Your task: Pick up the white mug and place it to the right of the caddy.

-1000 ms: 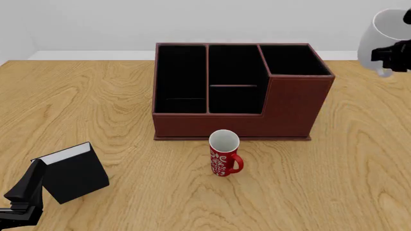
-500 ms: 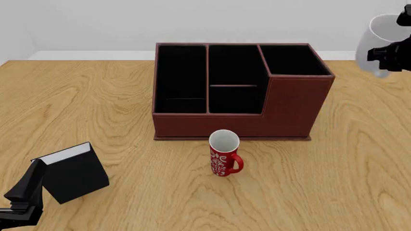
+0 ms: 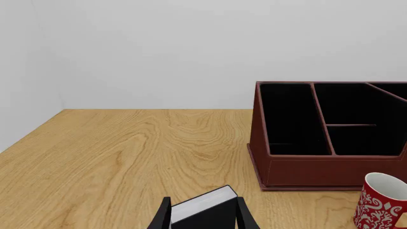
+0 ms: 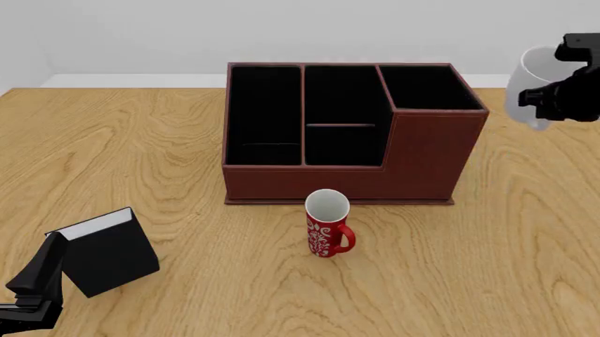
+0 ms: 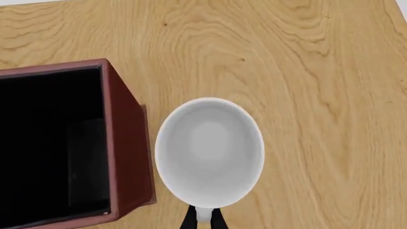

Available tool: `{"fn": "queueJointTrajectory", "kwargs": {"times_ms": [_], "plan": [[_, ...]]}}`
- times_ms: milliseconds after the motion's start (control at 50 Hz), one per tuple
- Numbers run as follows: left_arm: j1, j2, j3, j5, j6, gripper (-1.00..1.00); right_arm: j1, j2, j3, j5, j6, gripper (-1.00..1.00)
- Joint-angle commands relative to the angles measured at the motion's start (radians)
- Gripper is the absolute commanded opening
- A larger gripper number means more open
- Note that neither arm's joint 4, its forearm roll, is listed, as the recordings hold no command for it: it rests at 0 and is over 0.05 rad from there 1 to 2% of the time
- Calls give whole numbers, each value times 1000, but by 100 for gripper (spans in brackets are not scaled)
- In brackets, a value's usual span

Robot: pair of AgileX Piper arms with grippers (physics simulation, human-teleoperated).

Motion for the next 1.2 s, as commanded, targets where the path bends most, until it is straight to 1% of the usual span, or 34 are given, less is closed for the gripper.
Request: {"fn": "queueJointTrajectory", "kwargs": {"times_ms": [20, 280, 360, 960, 980, 1200], "plan": [[0, 0, 0, 0, 0, 100, 0, 35, 15, -28, 8, -100], [0, 0, 0, 0, 0, 100, 15, 66, 39, -62, 11, -100], [0, 0, 0, 0, 0, 100, 17, 76, 54, -75, 1, -100], [0, 0, 0, 0, 0, 100, 36, 112, 153, -162, -5, -100], [0, 0, 0, 0, 0, 100, 35, 116, 161, -168, -13, -100], [0, 0, 0, 0, 0, 100, 32, 138, 176, -192, -6, -100]]}}
